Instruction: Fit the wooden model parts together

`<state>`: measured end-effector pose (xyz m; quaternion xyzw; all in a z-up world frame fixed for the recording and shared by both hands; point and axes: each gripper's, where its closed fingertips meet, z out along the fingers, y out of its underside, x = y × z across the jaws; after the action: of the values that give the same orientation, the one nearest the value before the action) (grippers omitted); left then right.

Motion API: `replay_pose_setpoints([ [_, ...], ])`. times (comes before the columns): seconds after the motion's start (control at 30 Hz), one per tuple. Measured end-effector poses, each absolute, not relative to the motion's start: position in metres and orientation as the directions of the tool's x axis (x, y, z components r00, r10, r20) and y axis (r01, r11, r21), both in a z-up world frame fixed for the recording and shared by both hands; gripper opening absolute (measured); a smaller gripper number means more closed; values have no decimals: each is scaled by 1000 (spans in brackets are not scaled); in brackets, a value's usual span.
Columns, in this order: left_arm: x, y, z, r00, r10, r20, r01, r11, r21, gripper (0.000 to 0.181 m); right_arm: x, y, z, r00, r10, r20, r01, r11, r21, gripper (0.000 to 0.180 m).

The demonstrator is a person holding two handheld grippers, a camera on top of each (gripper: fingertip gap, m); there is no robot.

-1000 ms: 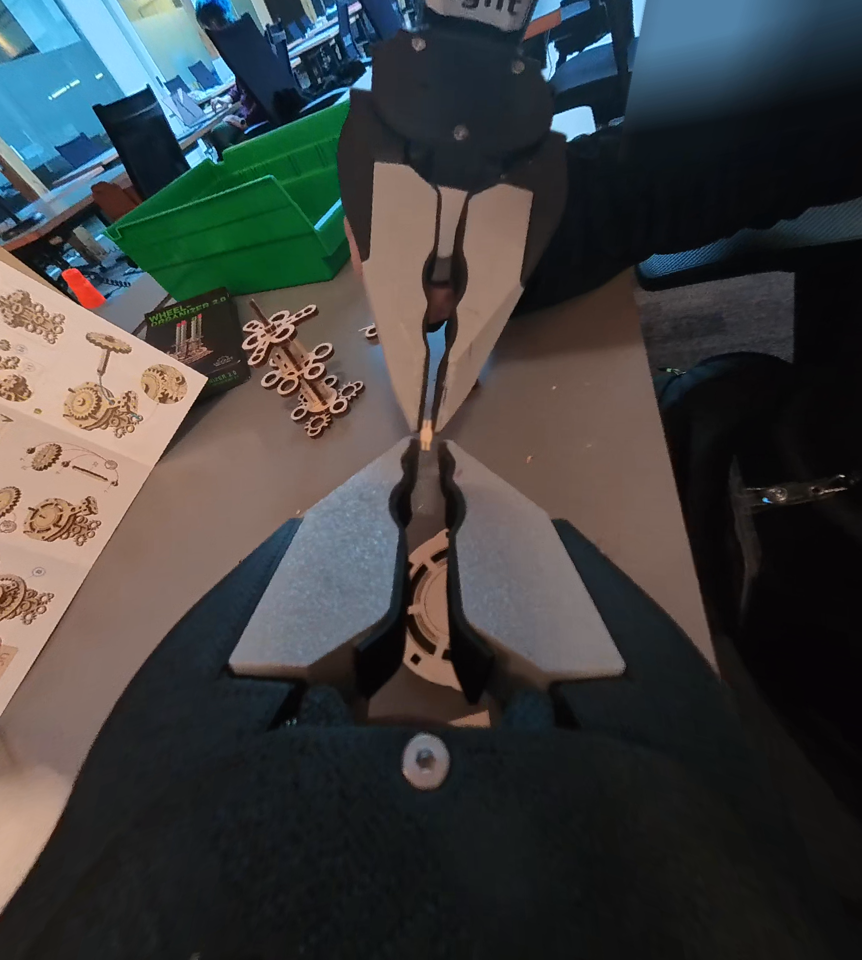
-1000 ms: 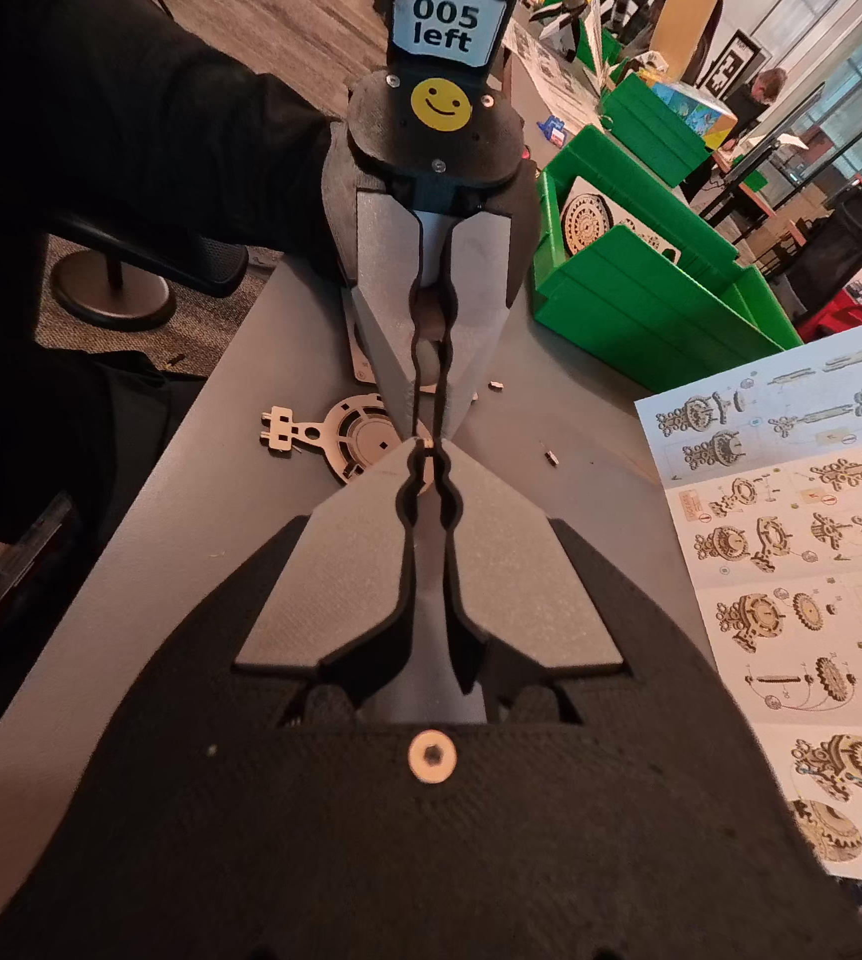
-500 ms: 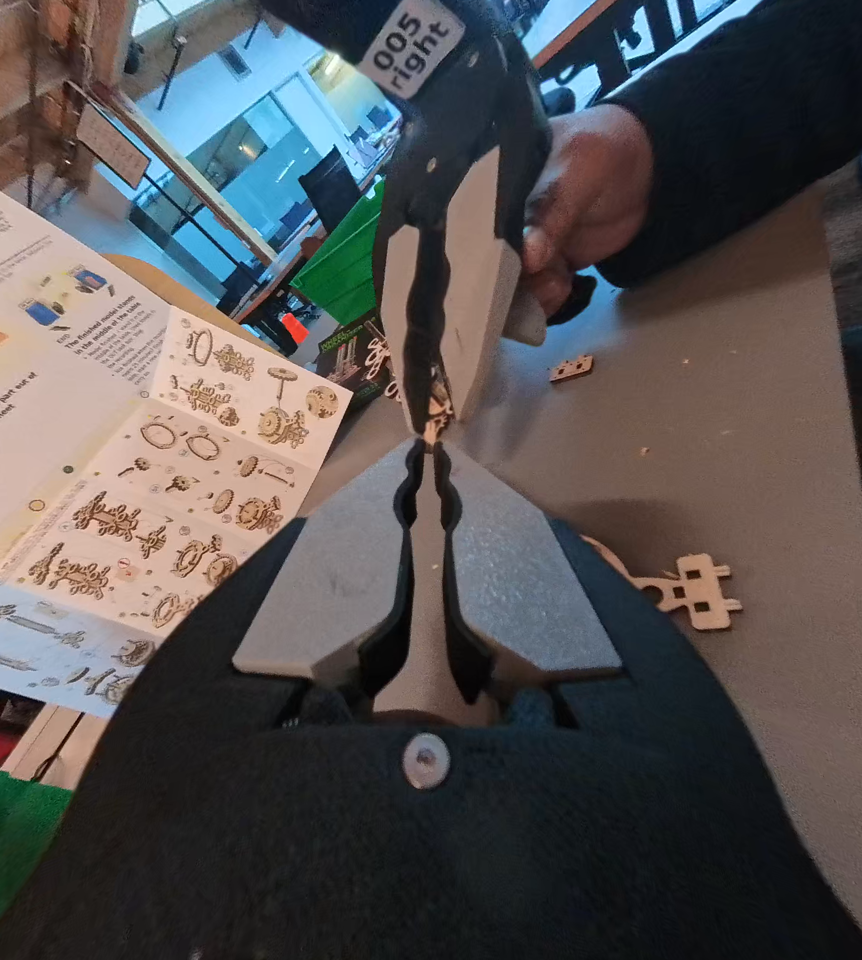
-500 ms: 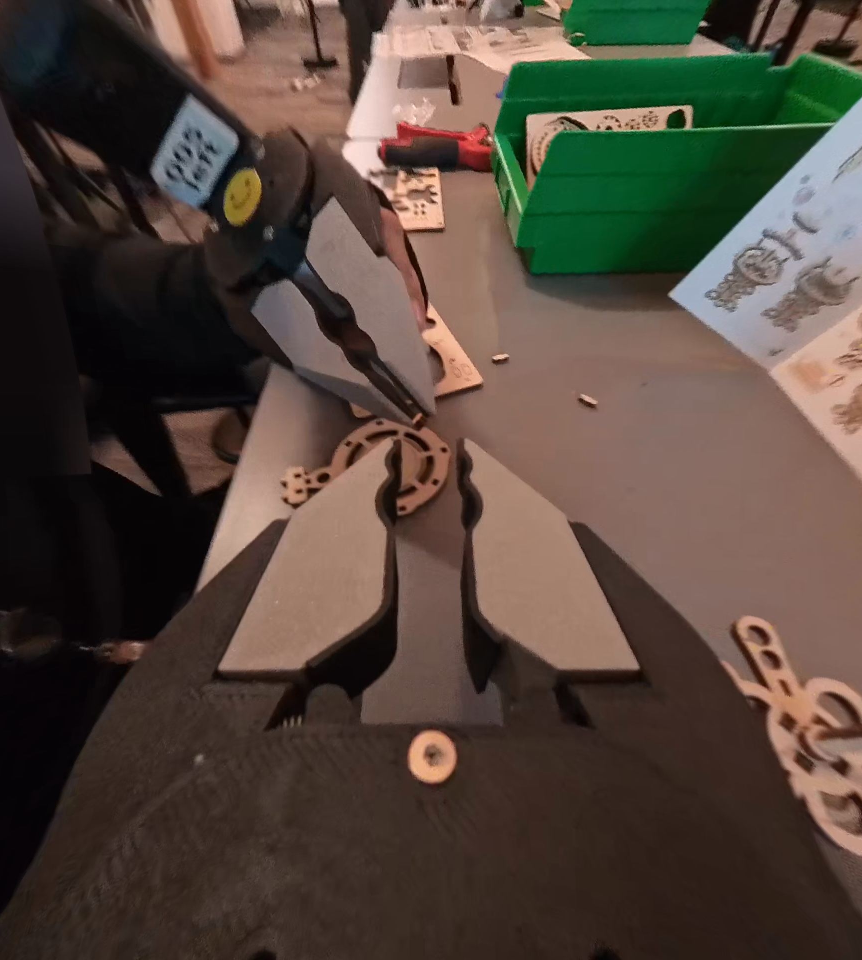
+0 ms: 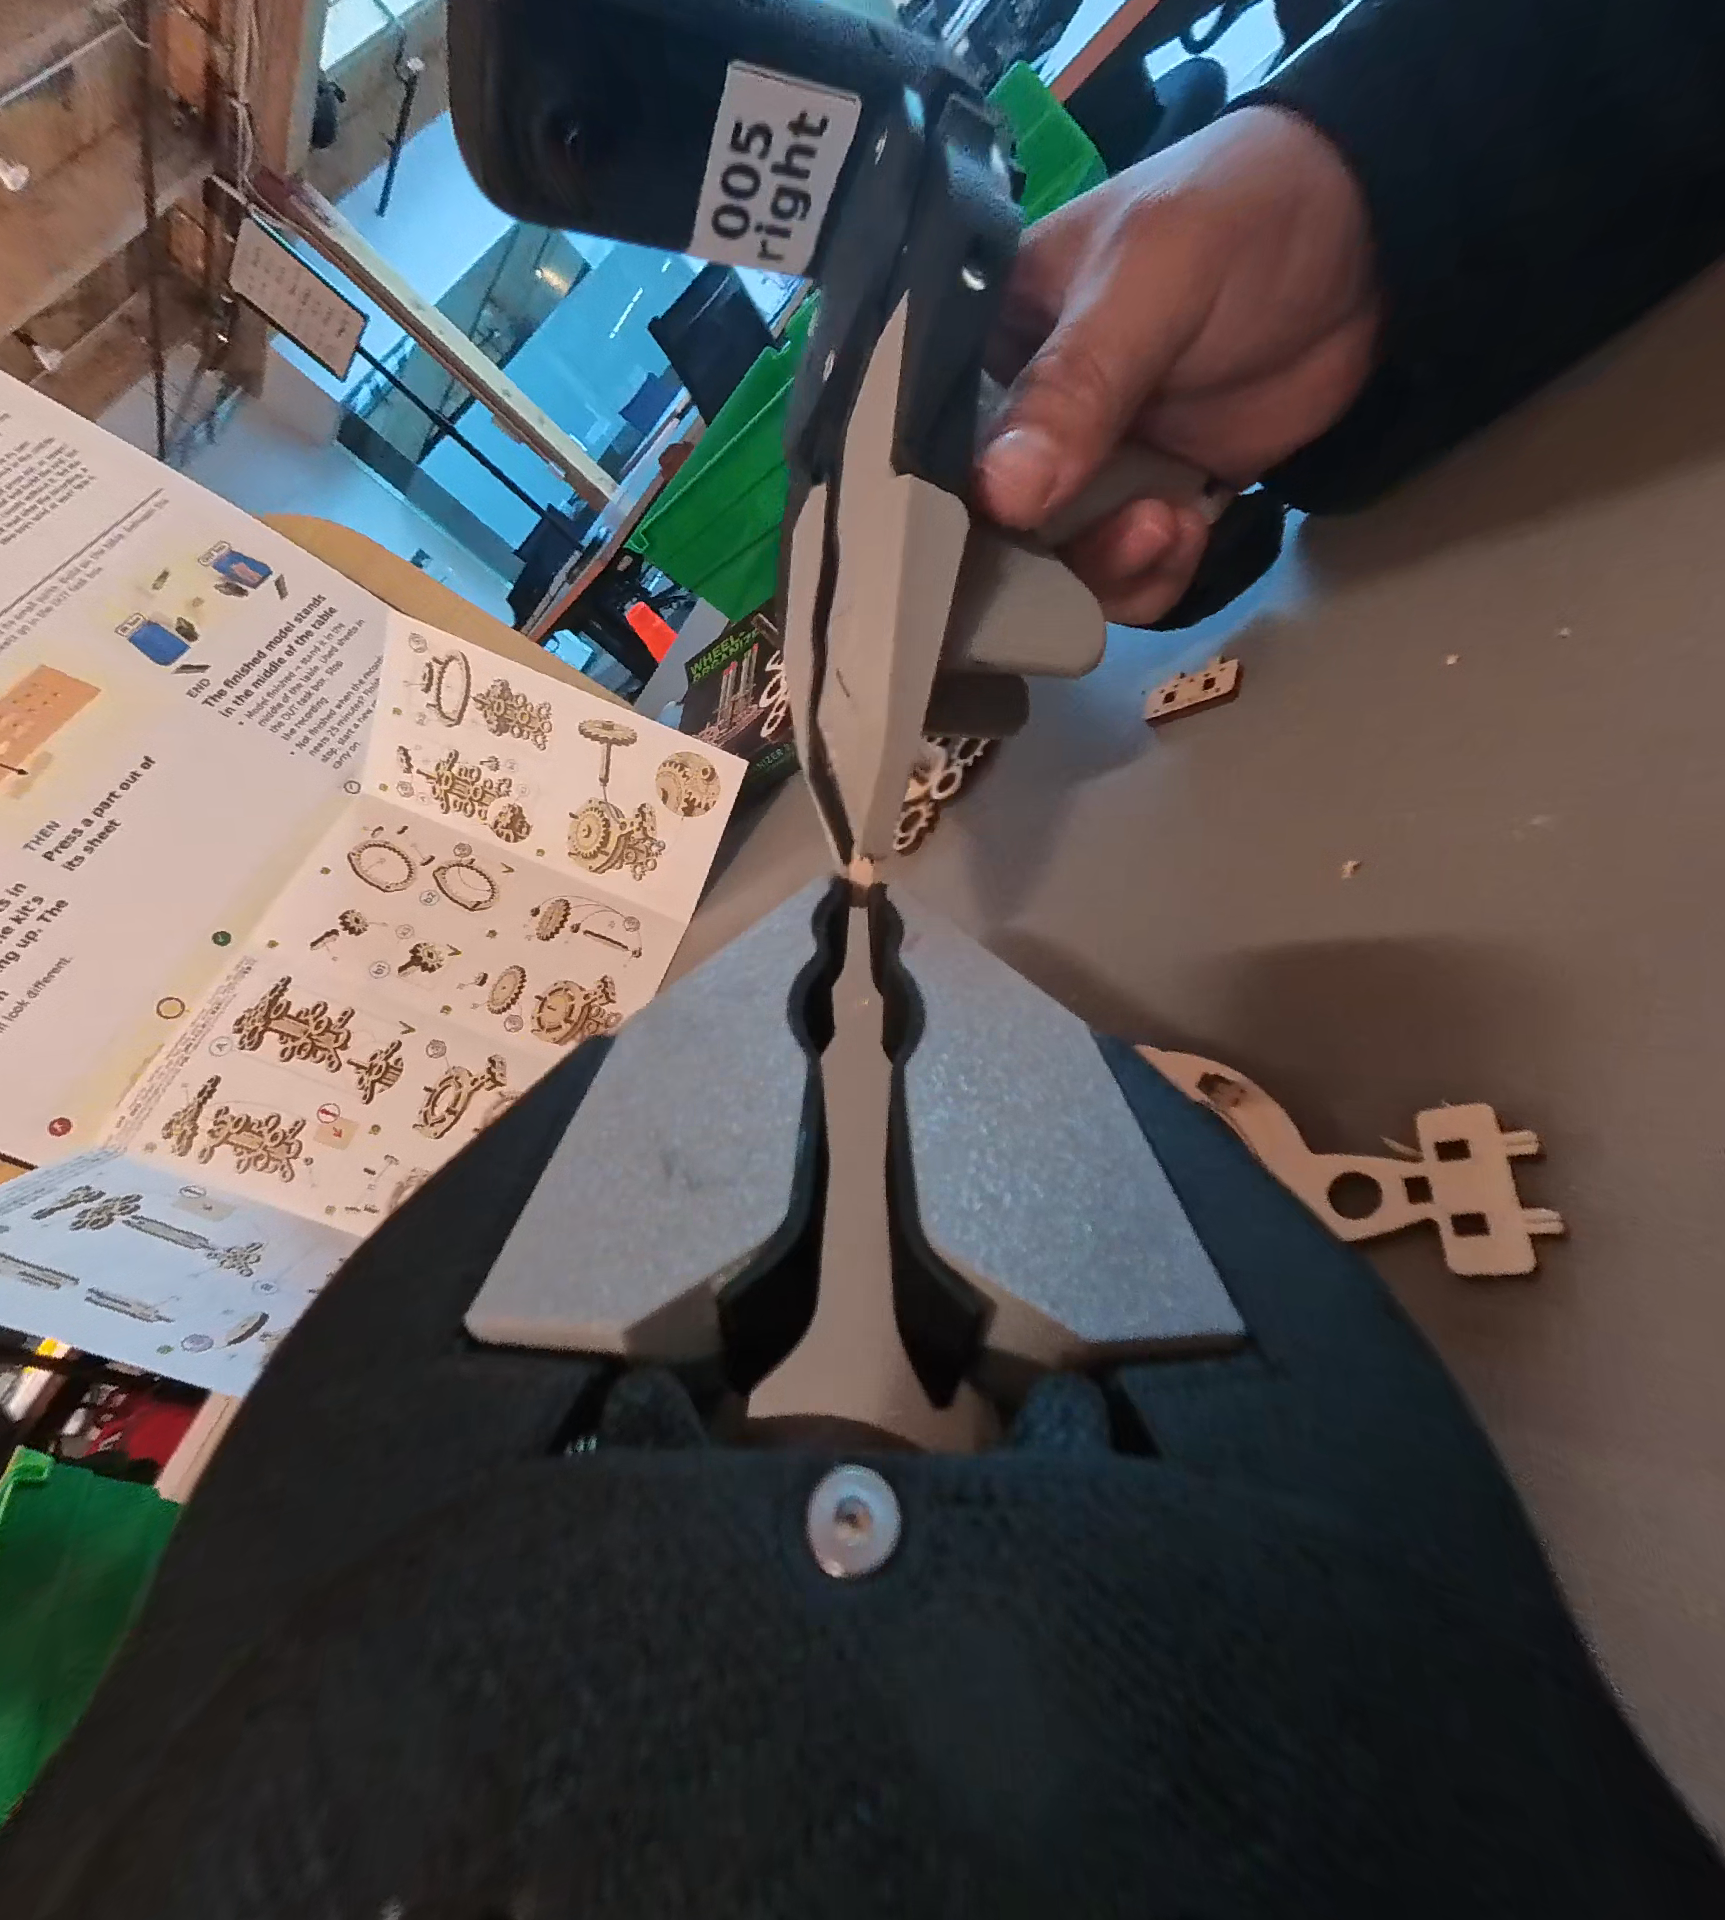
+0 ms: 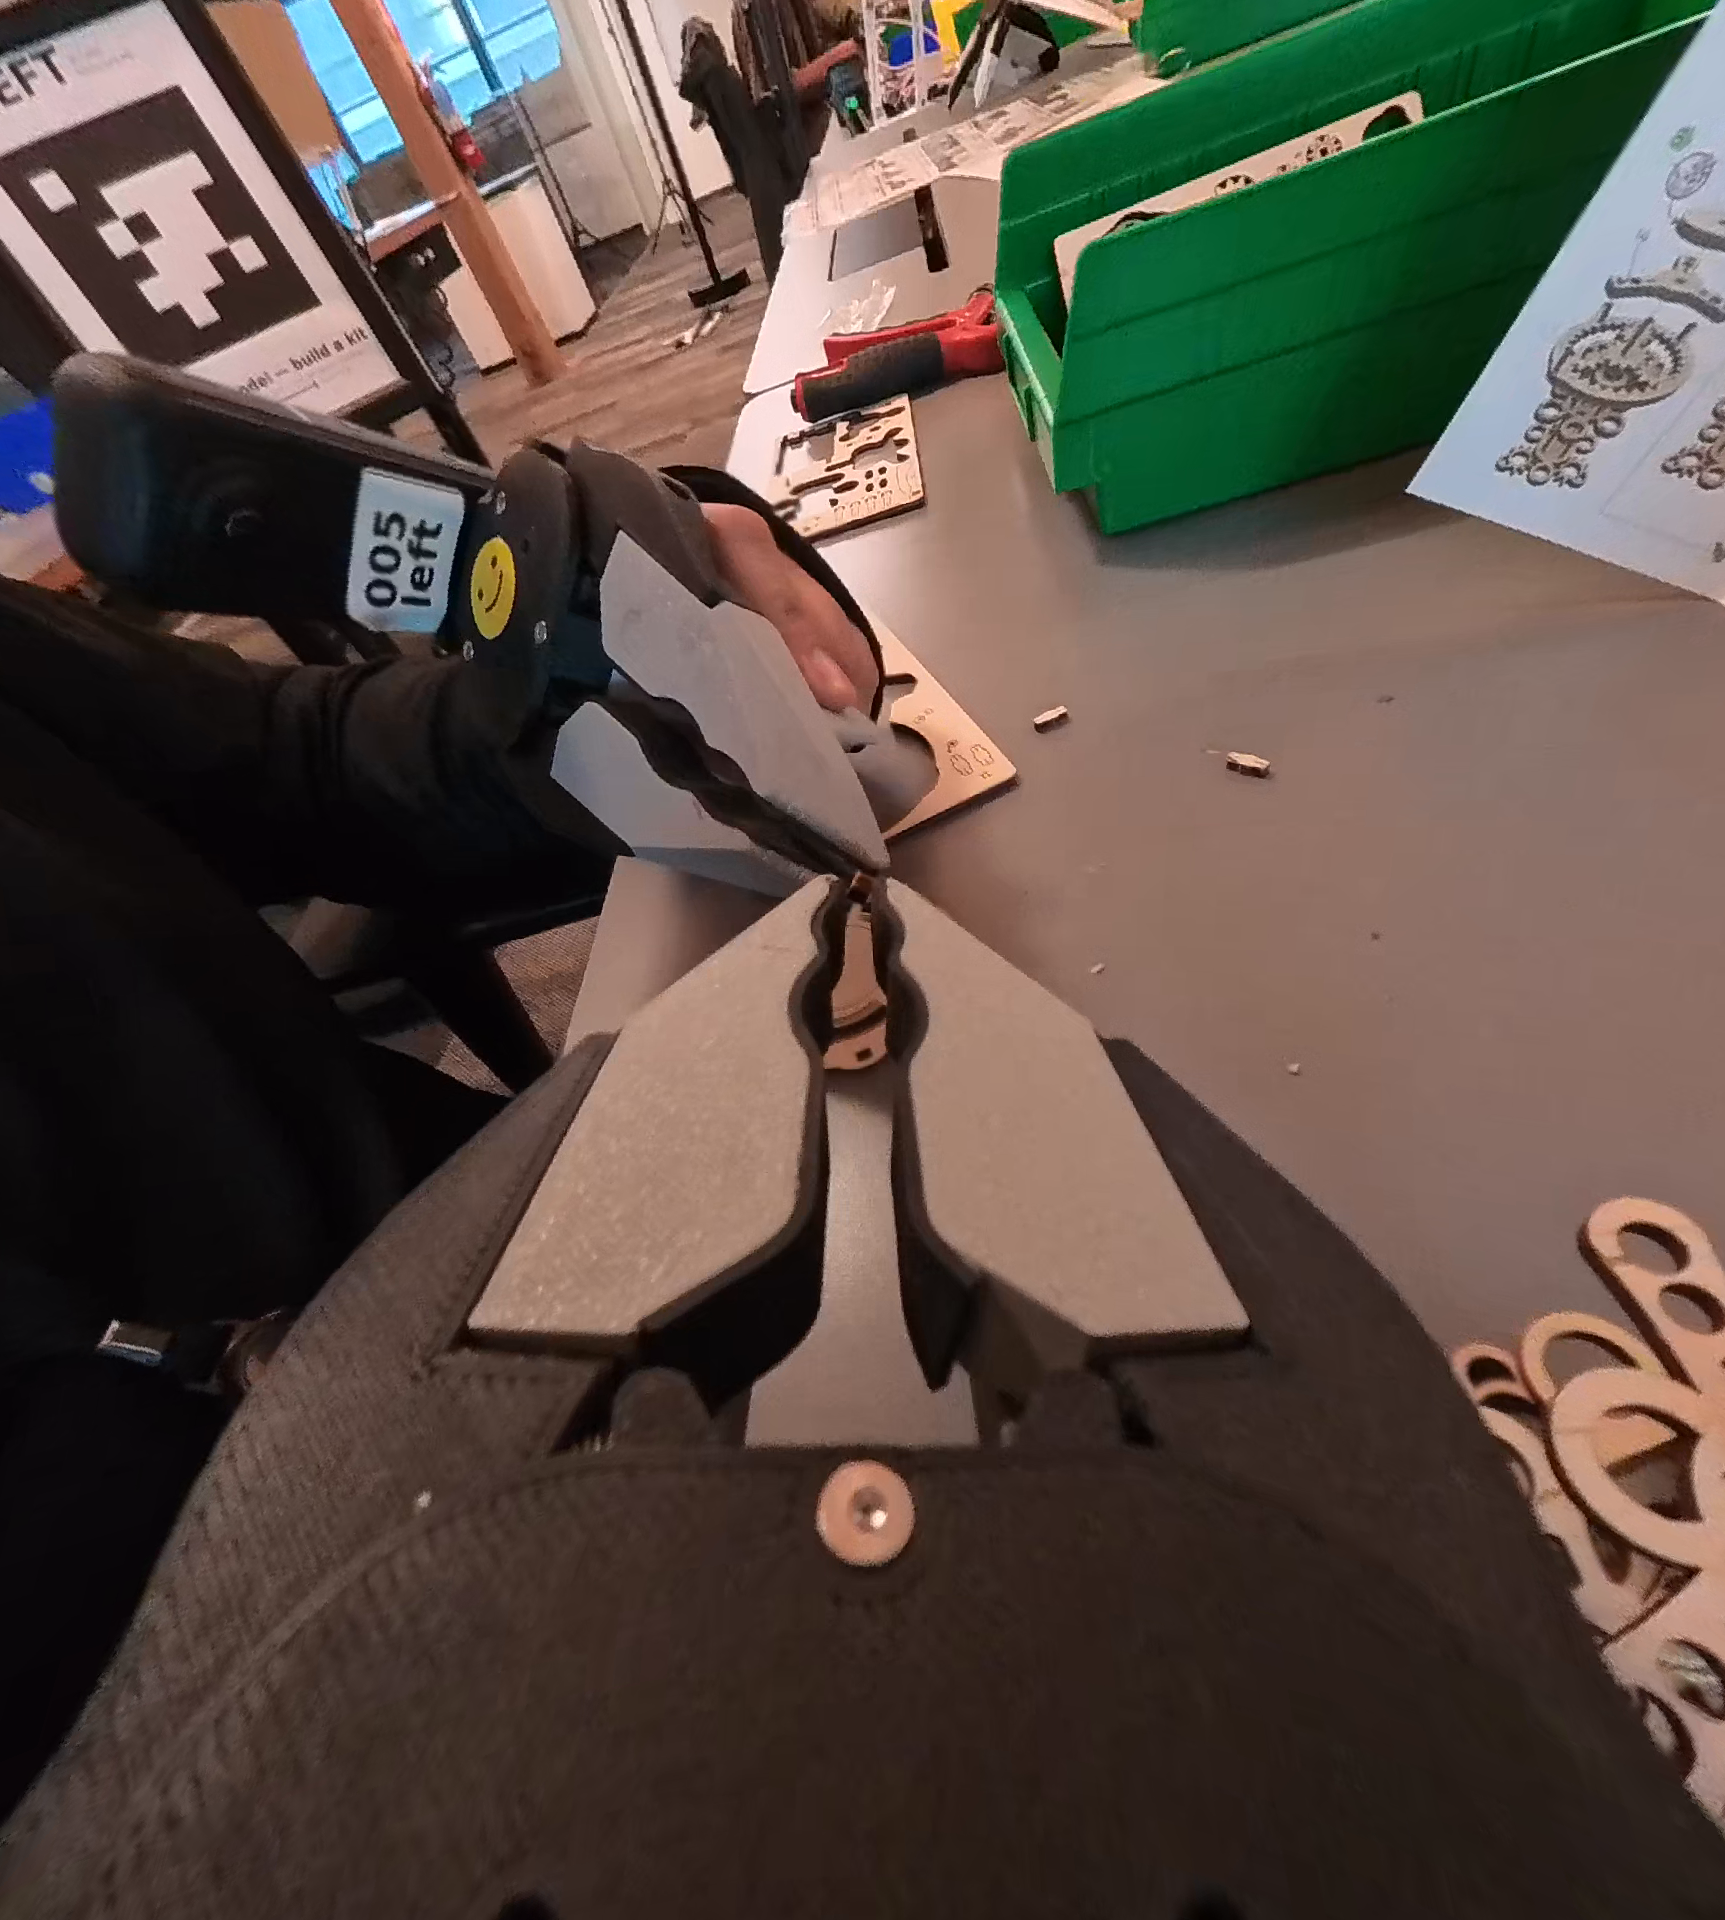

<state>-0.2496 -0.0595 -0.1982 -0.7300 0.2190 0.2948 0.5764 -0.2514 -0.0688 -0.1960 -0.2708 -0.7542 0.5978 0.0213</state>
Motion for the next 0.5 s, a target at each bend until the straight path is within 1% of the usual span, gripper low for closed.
replay_pose_setpoints([
  [0.5, -248, -59, -202, 726, 9, -688, -665, -247, -705, 1, -255, -66, -197, -838, 447, -312, 404, 126, -906, 0],
])
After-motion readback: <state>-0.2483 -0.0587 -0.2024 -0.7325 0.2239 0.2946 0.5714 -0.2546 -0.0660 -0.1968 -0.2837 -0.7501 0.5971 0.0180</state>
